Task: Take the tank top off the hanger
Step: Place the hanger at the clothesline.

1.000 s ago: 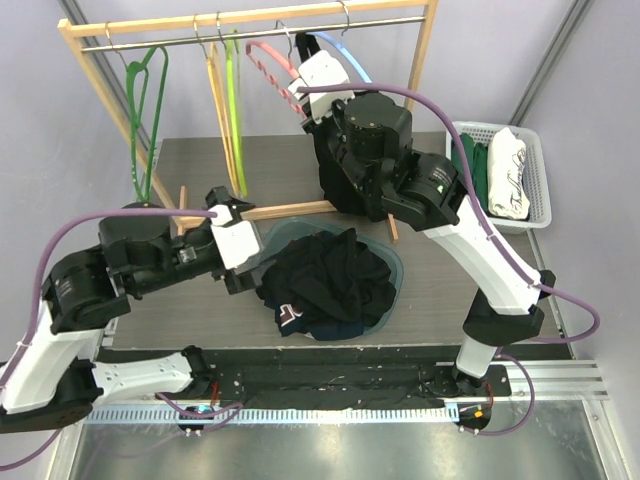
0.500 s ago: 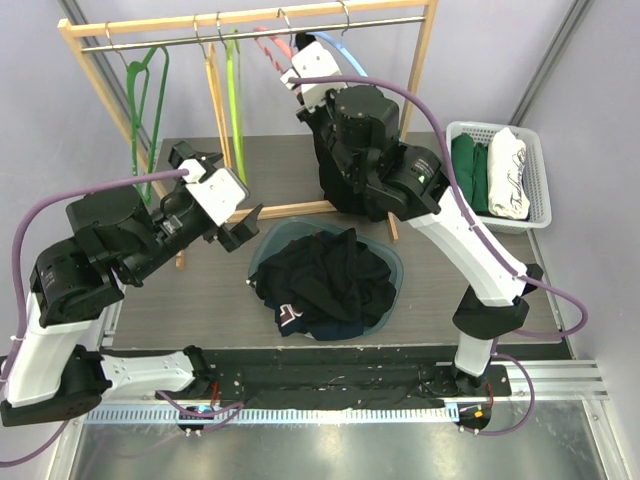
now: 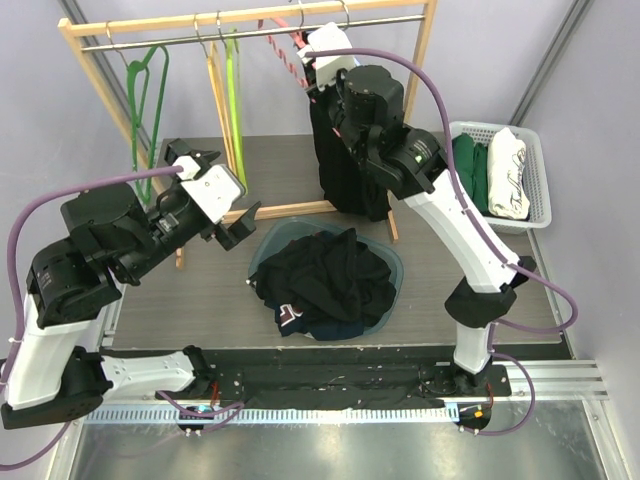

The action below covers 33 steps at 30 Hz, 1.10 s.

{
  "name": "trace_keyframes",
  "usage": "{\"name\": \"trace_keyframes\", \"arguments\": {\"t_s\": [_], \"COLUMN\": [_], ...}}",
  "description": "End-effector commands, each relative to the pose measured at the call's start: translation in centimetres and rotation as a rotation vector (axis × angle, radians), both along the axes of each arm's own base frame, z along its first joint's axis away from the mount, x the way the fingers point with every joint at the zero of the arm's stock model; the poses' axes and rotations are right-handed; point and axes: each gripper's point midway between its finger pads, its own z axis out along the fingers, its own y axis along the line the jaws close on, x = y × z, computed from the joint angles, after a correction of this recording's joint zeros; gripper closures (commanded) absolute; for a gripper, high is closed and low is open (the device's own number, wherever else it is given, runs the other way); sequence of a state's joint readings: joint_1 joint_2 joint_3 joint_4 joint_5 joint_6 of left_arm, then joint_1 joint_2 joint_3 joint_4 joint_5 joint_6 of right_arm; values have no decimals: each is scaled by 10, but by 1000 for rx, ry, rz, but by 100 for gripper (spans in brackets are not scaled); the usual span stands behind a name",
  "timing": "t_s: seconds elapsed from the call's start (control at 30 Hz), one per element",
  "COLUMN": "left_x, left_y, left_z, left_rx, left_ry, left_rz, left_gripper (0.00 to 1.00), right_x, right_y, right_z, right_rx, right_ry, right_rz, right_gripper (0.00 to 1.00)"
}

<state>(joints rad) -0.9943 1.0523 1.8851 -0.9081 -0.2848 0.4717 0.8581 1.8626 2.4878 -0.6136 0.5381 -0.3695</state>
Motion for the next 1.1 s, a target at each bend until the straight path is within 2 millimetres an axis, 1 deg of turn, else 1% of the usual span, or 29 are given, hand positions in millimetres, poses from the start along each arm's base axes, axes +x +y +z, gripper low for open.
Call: {"name": "trace_keyframes", "arguments": {"t_s": [0.0, 0.23, 0.43, 0.47, 0.57, 0.6, 0.63, 0.77, 0.9, 0.93, 0.97, 1.0, 1.03, 1.07], "left_x": [-4, -3, -2, -1, 0, 0, 0, 2, 5, 5, 6, 7, 8, 9], "left_y": [4, 2, 0, -1, -1, -1, -1, -2, -3, -4, -5, -5, -5, -6], "left_z": [16, 16, 16, 16, 16, 16, 16, 15, 14, 14, 14, 13, 13, 13], "left_rx": [-60, -70, -85, -84, -84, -84, -84, -86, -89, -90, -88, -87, -85, -85], "left_ry": [-22, -17, -6, -3, -5, -5, -7, -3, 0, 3, 4, 5, 3, 5], "left_rz": [-11, -18, -17, -16, -13, -11, -11, -6, 0, 0, 2, 6, 8, 8], "left_gripper": [0, 0, 0, 0, 0, 0, 0, 0, 1, 0, 0, 0, 0, 0], "right_x": [5, 9, 10, 7, 6, 2, 4, 1, 2, 3, 2, -1, -3, -6], "right_y": [-2, 12, 36, 42, 55, 59, 64, 72, 65, 62, 59, 55, 53, 51], "right_z": [29, 18, 8, 7, 2, 6, 1, 2, -3, -6, -6, -6, -8, -12], "right_rx": [136, 145, 158, 150, 128, 123, 111, 110, 101, 94, 94, 94, 99, 96], "right_ry": [-58, -29, -8, -12, -23, -35, -33, -40, -29, -24, -22, -15, 1, 14], "right_rz": [24, 68, 108, 112, 116, 118, 121, 128, 95, 79, 73, 71, 71, 76], "right_gripper": [99, 99, 99, 99, 99, 99, 99, 99, 99, 97, 78, 68, 62, 53]}}
